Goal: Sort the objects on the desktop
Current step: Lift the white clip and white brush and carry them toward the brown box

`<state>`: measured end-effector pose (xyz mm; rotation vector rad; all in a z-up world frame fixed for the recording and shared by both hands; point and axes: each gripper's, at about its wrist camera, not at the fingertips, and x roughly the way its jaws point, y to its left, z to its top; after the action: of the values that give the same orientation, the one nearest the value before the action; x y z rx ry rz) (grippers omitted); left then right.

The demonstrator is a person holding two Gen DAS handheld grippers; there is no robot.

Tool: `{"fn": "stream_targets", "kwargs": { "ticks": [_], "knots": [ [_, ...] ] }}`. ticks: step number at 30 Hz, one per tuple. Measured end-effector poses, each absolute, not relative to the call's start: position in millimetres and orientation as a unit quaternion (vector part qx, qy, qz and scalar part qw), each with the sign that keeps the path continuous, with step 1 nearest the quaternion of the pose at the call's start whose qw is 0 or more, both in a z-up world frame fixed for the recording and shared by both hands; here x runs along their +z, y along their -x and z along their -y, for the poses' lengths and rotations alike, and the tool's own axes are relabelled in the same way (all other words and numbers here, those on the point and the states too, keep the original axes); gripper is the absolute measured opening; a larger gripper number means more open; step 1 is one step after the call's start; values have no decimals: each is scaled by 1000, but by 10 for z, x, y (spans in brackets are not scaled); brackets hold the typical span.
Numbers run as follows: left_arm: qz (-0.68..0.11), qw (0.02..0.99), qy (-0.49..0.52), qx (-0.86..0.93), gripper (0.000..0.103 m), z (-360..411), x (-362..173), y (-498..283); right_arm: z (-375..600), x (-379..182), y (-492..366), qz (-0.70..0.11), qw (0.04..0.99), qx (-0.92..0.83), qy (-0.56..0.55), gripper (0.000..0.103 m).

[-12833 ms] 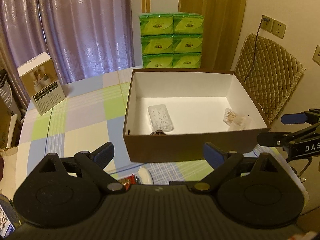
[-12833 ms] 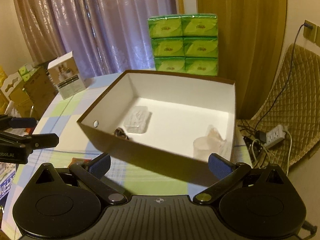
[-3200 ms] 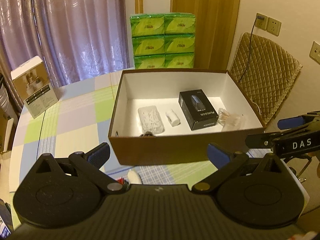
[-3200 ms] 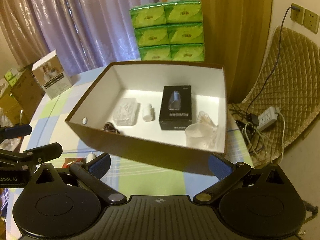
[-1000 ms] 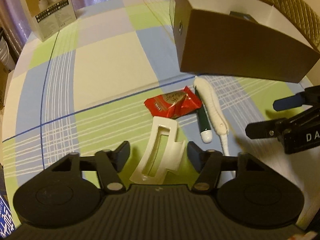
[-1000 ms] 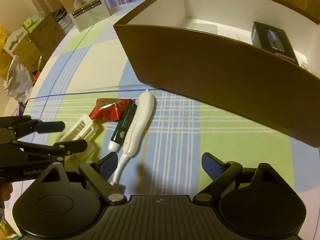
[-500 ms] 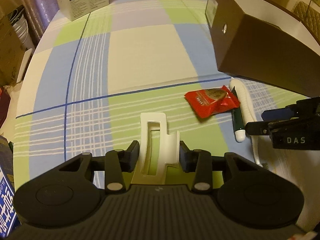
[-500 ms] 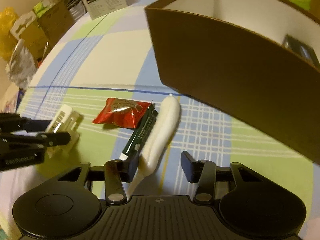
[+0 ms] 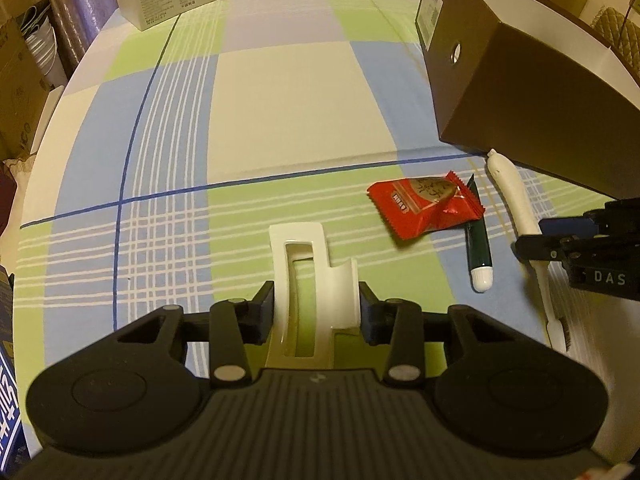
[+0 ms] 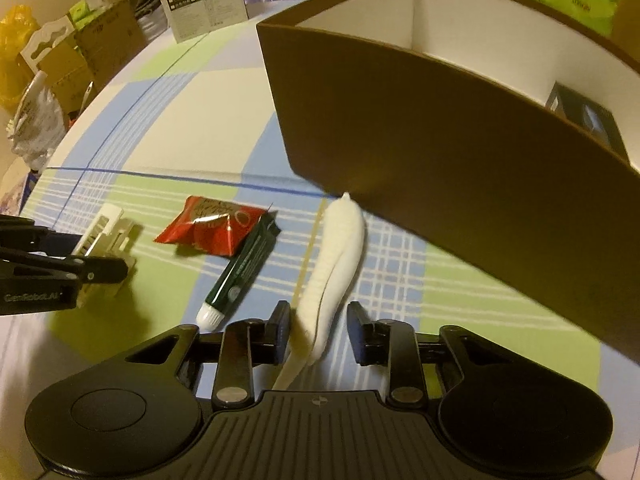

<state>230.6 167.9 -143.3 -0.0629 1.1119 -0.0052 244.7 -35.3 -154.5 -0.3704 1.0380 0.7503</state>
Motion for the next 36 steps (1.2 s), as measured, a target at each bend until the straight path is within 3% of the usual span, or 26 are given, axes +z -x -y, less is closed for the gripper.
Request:
{"fn": "stream_targets", "kwargs": {
  "ticks": [4,8,23,36],
  "knots": [
    [-527,849,28,0,36,-1664,-1441,-2311,264,-1561,-2373,-459,786,354,214,28],
    [-527,849,23,-2,37,-1630,-1442,-2288,273,-1564,-2255,-449,782,368,227,17],
    [-536,843,26,-26,36,-1338,-1329,-2058,816,-1460,-2169,-499,769,355,185,17],
    [-494,868,22,-55,36,-1009,-899,-1965,1216,-1138,-2145,-507,774,362,115,17]
  ]
}}
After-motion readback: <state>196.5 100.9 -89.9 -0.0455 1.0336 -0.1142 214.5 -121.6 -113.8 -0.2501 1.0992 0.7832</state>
